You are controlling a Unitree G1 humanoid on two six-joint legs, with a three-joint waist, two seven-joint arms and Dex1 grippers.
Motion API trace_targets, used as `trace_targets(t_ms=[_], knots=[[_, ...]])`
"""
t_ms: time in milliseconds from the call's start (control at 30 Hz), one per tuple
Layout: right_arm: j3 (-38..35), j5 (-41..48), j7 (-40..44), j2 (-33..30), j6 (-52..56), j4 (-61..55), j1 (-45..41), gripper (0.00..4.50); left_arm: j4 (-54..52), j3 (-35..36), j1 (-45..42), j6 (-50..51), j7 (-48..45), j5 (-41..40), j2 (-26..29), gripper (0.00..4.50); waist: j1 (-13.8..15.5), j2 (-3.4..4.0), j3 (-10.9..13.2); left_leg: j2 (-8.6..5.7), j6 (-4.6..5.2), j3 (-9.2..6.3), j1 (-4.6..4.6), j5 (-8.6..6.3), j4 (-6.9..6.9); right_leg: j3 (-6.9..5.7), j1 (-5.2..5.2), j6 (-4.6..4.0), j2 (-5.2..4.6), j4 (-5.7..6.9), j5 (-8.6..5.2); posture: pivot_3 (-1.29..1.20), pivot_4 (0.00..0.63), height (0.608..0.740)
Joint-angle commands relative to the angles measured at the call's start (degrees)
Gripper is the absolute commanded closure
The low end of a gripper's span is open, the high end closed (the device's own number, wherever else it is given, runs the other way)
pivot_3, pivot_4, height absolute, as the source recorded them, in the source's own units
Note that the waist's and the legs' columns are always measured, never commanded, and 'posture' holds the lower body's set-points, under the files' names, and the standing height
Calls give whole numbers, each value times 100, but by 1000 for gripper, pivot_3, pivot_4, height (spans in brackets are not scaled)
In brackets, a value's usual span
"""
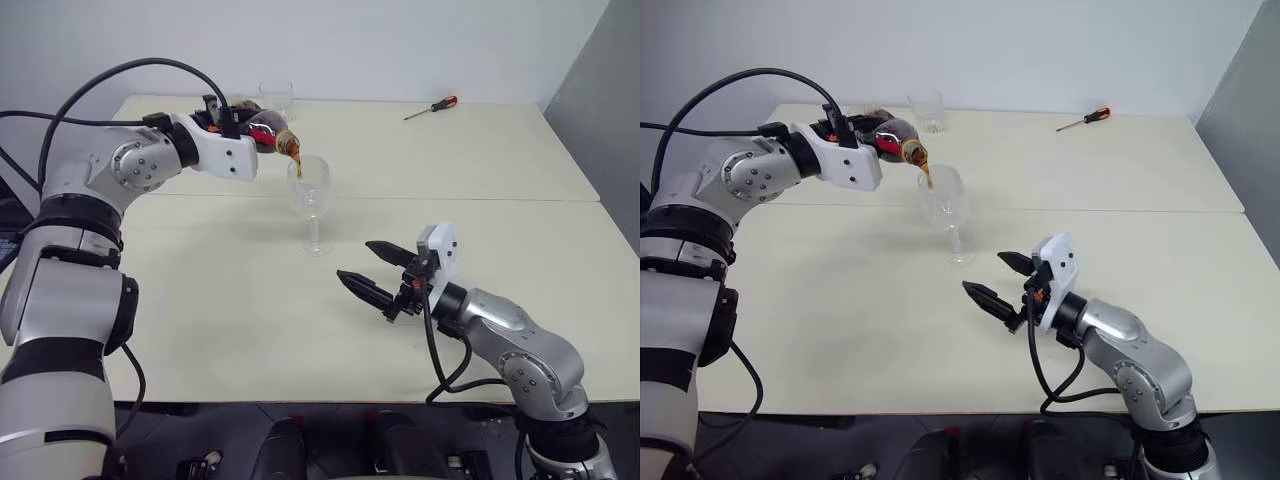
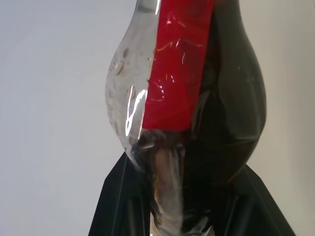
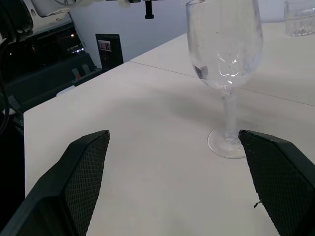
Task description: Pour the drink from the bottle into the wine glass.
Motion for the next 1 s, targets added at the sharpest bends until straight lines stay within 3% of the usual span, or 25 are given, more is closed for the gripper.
trace_targets(t_ms=[33,1000], knots=[[-16,-19,51,33,-150,-88,18,0,-33,-13,-301,-117,219,34,156,3366,0,0,0,0,0,0,0,0,0,0,0,0,0,0,0,0,150,740],[-12,-85,29,90,-167,-144,106,0,127,-131,-623,-231,404,309,215,3366,0,0,0,0,0,3,2,0,3,1,-1,0,-1,9,0,0,150,740]])
